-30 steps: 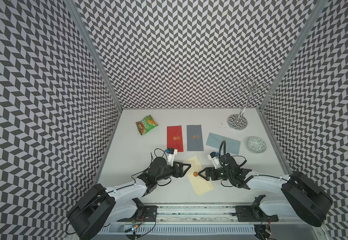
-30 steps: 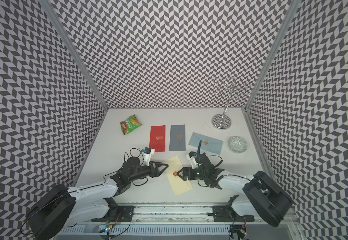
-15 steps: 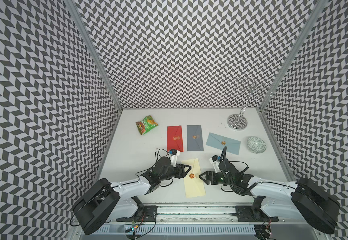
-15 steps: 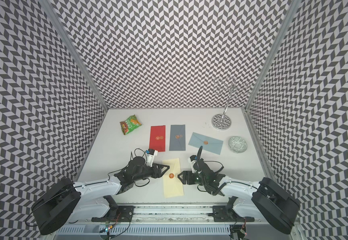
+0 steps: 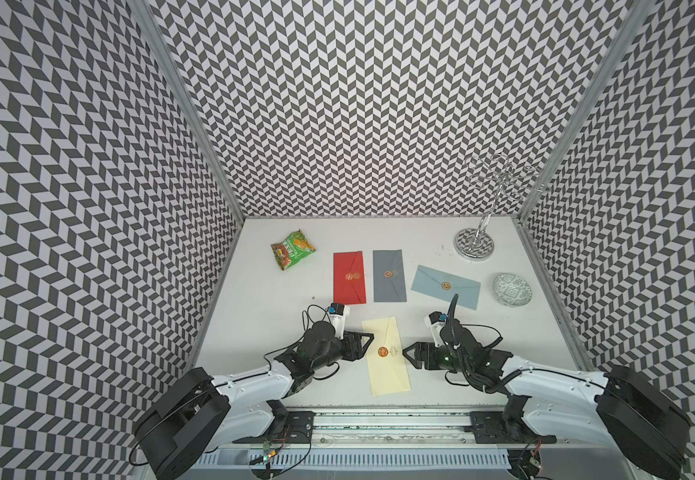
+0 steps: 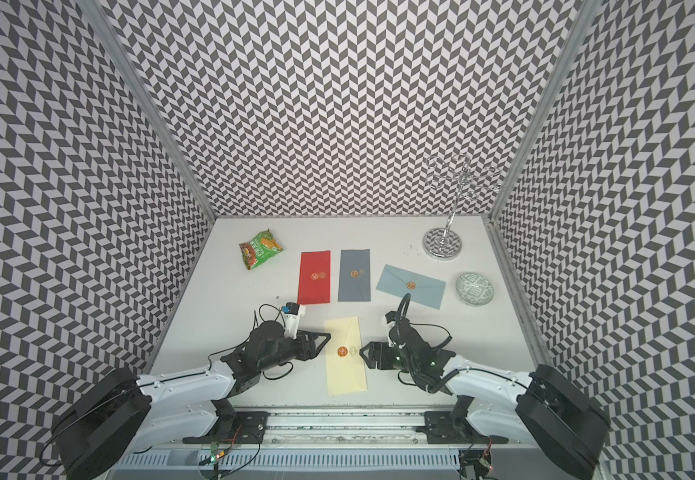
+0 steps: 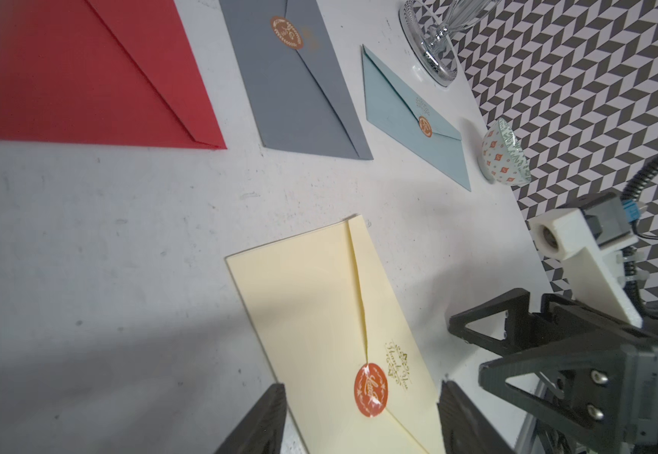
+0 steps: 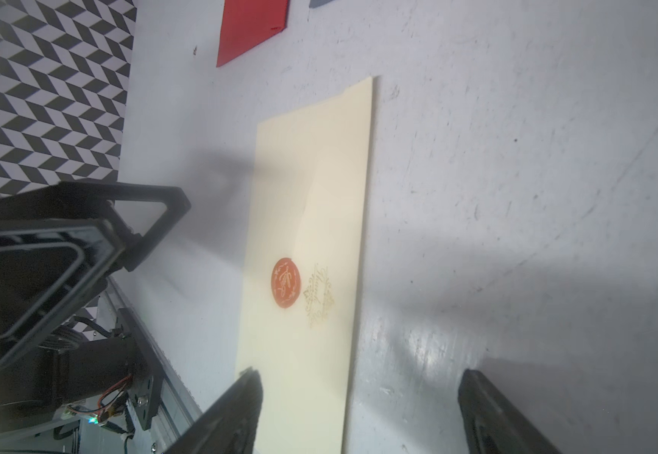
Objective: Open the envelope
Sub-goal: Adjust the envelope at the center of the board, then pick up the envelope from the center of the board.
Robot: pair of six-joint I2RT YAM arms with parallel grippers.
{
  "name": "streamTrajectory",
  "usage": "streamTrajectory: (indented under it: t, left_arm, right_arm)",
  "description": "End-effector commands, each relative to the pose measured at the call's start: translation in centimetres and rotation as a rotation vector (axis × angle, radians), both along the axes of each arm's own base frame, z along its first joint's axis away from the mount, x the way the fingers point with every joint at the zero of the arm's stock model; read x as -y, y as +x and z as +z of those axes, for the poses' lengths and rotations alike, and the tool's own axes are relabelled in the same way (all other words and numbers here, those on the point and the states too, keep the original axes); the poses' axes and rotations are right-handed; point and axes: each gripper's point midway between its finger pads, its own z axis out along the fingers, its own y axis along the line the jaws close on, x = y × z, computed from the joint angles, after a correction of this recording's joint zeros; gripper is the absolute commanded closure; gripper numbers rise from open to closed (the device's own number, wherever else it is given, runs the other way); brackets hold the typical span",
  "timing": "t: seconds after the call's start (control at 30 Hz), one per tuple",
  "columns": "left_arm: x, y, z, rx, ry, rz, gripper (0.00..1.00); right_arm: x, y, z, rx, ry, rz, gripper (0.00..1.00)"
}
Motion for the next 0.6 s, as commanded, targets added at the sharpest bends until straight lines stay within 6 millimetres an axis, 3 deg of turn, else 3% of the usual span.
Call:
streamTrajectory:
  t: [0.0, 0.1, 0.27, 0.43, 0.57]
  left_arm:
    - [-0.2, -0.1, 0.3, 0.031, -0.022, 0.011, 0.36]
    - [-0.5, -0.3, 0.0, 0.026, -0.024, 0.017, 0.36]
    - [-0.5, -0.6, 0.2, 0.019, -0.027, 0.008, 0.36]
    - [-1.1, -0.8, 0.1, 0.019, -0.045, 0.034, 0.33]
    - [-0.3, -2.0, 0.4, 0.010, -0.108, -0.023, 0.35]
  right_arm:
    - [0.9, -0.3, -0.4, -0.011, 0.010, -0.042, 0.19]
    - [1.5, -1.2, -1.1, -0.023, 0.033, -0.039, 0.20]
    - [1.9, -0.9, -0.4, 0.012, 0.064, -0.079, 0.19]
    - [2.1, -1.2, -1.2, 0.011, 0.074, -0.076, 0.23]
    - [0.6, -2.3, -0.8, 0.008, 0.126, 0.034, 0.26]
